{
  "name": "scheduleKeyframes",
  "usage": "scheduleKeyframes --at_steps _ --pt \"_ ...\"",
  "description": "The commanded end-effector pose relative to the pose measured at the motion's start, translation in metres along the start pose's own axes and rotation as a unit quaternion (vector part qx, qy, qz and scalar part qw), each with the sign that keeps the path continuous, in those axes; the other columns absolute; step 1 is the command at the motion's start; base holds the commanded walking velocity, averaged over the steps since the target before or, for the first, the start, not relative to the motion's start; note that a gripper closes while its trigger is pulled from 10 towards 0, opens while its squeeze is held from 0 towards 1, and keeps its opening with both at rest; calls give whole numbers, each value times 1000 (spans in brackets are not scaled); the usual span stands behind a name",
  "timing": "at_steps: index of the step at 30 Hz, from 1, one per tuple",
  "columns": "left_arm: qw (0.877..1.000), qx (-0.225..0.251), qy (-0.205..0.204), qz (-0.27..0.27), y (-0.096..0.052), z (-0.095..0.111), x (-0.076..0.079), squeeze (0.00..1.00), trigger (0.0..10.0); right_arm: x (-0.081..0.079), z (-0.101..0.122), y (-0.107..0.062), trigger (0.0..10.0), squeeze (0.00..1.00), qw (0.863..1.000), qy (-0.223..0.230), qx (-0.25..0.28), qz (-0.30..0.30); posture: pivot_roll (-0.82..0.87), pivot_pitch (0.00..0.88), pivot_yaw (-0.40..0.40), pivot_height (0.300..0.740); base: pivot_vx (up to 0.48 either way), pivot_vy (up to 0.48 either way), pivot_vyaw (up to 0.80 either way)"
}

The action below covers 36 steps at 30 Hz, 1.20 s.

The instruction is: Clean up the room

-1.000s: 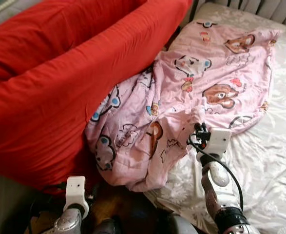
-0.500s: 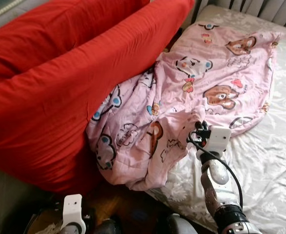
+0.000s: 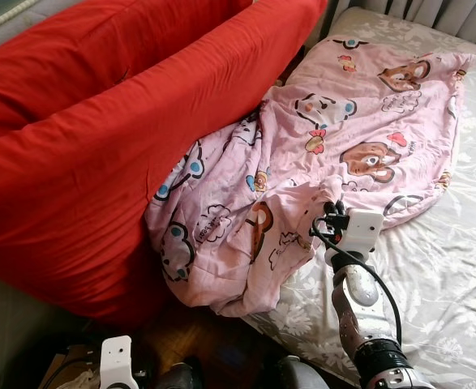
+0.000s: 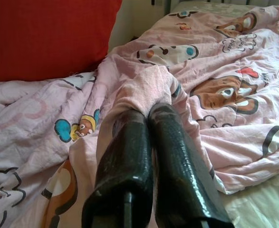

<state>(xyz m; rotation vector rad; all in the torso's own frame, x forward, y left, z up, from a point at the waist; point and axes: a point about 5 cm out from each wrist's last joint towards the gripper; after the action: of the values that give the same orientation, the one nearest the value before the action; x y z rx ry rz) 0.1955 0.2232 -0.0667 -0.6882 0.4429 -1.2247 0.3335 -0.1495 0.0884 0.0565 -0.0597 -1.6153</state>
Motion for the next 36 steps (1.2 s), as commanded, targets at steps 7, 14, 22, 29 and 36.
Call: scheduleKeyframes --at_steps 7,14,22,29,36 --pt "999 -31 -3 15 -6 -19 -10 0 10000 8 -1 -3 10000 0 999 -9 5 -30 29 289 -22 740 0 0 0" --pt "999 -39 -2 14 -8 -24 -11 0 10000 7 1 -3 10000 0 999 -17 15 -33 29 288 -21 740 -219 0 0" --pt "999 -42 -1 16 -8 -25 -15 0 10000 5 3 -3 10000 0 999 -21 22 -34 31 289 -20 740 -281 0 0" --pt "999 -43 1 16 -9 -25 -18 0 10000 5 4 -3 10000 0 999 -23 27 -36 31 288 -19 740 -296 0 0" --pt "999 -49 1 22 -13 -29 -31 0 10000 7 5 -3 10000 0 998 -26 33 -42 32 284 -18 740 -298 0 0"
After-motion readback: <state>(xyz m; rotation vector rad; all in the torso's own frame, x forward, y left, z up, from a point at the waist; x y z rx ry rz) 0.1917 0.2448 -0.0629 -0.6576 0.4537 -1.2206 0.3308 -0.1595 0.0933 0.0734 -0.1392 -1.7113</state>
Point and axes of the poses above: a point about 5 cm out from each wrist's last joint towards the gripper, its own y axis pointing out of the wrist towards the gripper, its own z axis along the axis of the wrist's last joint, x = y × z, and after that the axes turned 7 degrees about -y, right-handed
